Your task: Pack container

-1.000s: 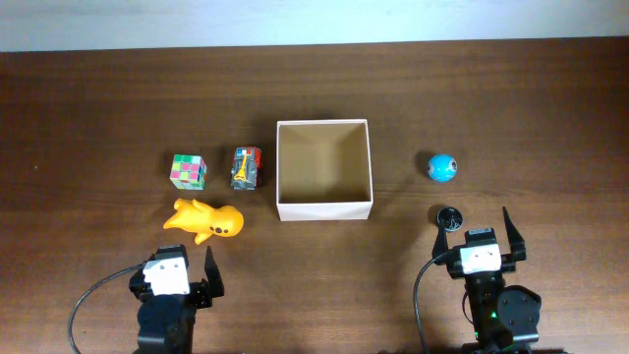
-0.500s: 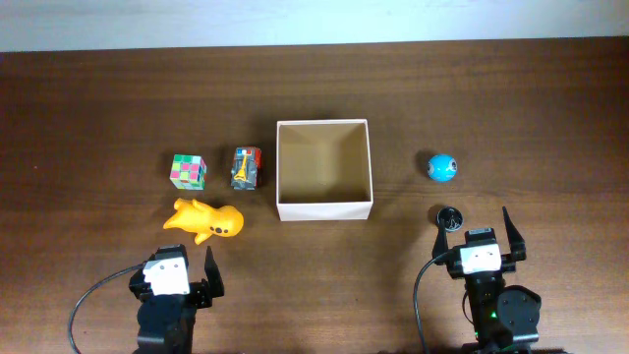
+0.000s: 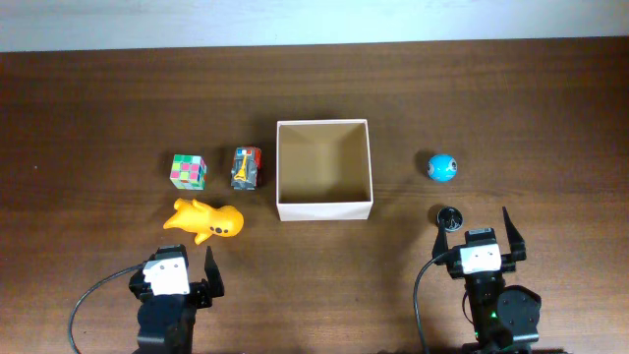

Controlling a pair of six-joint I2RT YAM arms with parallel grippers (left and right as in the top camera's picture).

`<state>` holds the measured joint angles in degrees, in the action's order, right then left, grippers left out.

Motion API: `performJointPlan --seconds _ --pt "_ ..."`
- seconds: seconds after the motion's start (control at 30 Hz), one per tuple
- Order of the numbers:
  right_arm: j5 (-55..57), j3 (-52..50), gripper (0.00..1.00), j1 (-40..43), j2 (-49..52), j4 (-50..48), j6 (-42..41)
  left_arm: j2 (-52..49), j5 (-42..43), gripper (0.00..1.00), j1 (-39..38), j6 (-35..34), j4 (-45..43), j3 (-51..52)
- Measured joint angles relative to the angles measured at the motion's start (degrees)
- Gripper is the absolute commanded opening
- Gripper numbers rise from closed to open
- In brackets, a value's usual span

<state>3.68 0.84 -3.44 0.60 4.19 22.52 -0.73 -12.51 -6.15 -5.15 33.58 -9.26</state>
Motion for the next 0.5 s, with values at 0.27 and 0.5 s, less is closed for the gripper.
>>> performJointPlan --seconds 0.27,0.5 --pt "0.02 0.0 0.99 0.0 -0.02 0.0 0.0 0.0 0.0 0.99 0.0 0.0 0.0 0.0" --pt "0.02 0.0 0.99 0.0 -0.02 0.0 0.02 0.0 0.0 0.99 0.0 0.02 0.0 0.0"
